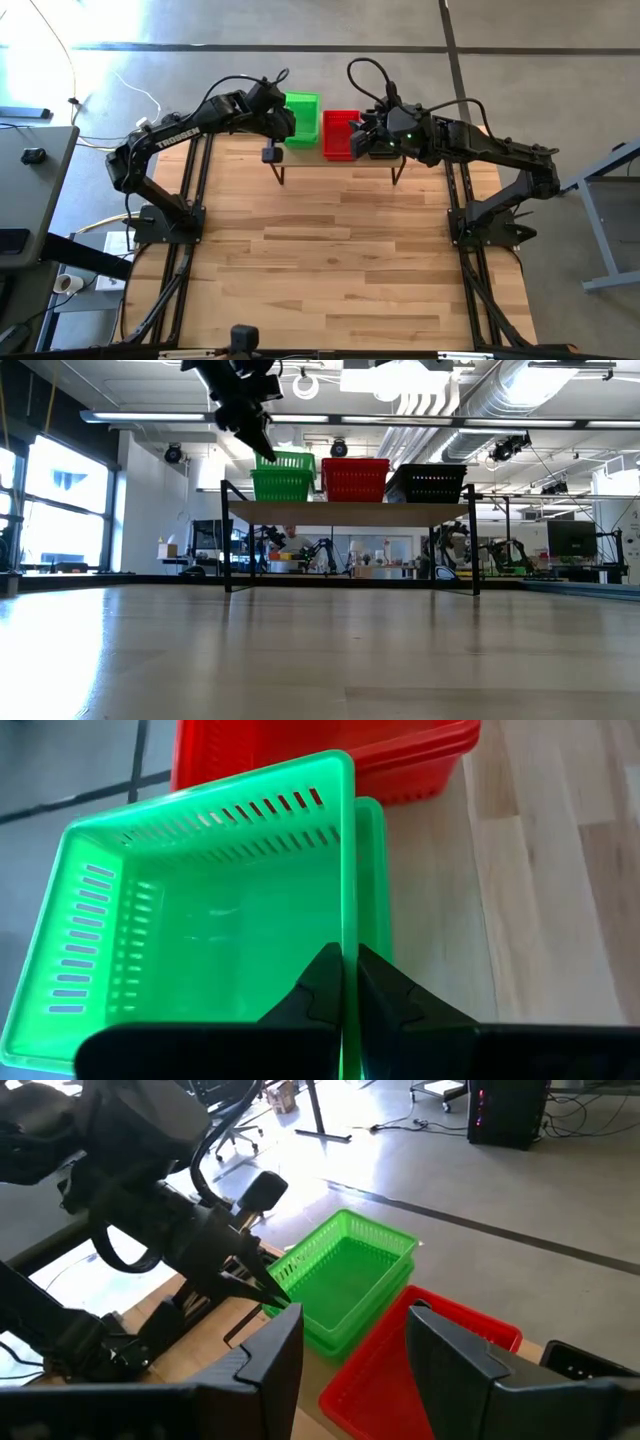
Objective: Stack baskets on shelf by color
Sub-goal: Stack the green bin on top of the stacked green bins on the shelf, then return to Home Position
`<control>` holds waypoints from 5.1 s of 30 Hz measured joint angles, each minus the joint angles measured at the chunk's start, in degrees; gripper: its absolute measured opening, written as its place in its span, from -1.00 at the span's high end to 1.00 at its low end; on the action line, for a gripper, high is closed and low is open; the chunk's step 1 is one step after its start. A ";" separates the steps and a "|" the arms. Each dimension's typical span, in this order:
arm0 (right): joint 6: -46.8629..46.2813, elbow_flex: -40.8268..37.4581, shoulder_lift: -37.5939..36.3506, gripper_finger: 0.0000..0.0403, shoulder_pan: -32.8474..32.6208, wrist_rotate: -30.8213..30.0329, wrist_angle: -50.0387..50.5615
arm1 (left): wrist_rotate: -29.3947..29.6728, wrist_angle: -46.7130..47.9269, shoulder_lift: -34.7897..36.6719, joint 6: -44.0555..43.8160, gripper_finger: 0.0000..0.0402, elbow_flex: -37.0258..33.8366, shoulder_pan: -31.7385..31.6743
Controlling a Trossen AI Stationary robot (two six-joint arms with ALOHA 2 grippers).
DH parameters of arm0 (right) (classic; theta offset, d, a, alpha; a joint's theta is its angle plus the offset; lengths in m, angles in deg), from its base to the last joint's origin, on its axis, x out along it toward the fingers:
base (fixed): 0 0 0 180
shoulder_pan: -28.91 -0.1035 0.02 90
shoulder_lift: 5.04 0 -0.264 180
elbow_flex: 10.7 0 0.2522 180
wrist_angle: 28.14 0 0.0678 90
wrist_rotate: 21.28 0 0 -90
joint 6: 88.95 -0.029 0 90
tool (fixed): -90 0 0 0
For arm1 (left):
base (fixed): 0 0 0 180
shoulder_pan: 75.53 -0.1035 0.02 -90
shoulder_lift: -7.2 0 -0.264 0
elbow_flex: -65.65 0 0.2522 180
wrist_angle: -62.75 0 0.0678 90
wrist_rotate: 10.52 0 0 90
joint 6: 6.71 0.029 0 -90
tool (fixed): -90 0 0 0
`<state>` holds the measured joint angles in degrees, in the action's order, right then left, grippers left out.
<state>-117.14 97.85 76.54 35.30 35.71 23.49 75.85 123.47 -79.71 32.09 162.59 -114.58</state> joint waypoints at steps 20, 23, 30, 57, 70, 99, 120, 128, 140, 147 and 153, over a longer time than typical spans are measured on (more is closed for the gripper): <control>0.19 0.00 0.02 0.20 1.14 -1.09 -0.02 | -0.16 4.71 -0.02 -5.63 0.98 0.00 2.82; 0.19 0.00 0.02 0.20 1.14 -1.06 -0.01 | -0.16 5.31 -0.02 -5.63 0.98 0.00 3.68; 0.19 0.00 0.02 0.20 1.14 -1.08 0.00 | -0.15 6.83 -0.02 -5.23 0.97 0.00 5.38; 0.01 0.00 0.02 0.20 1.14 -0.86 0.02 | 0.45 9.32 0.50 -6.86 0.22 4.22 5.46; 8.78 0.00 -3.59 0.20 1.03 3.68 12.39 | -8.68 12.05 7.09 -17.20 0.22 7.69 5.18; 16.25 -0.04 -10.88 0.34 1.13 12.98 16.42 | 2.34 -37.41 53.89 -50.14 0.22 -51.95 14.72; 21.35 -0.12 -28.11 0.34 1.07 14.69 18.04 | 13.23 -39.33 76.24 -63.07 0.22 -69.92 32.74; 17.74 -25.28 -42.95 0.34 0.32 14.76 3.75 | 15.63 -49.28 77.09 -66.72 0.22 -77.95 35.93; 12.63 -55.32 -61.22 0.34 0.31 18.25 -15.48 | 16.13 -51.38 77.07 -69.09 0.22 -82.47 36.22; 8.78 -69.24 -68.44 0.34 0.31 22.68 -24.63 | 14.61 -51.22 77.07 -69.86 0.22 -82.47 36.22; 6.13 -76.76 -73.23 0.34 0.31 26.52 -26.69 | 14.81 -51.01 77.07 -69.44 0.22 -82.47 36.17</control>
<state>-111.01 21.08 3.31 35.61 62.23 -3.20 90.66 72.46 -2.64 -37.34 80.12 -78.41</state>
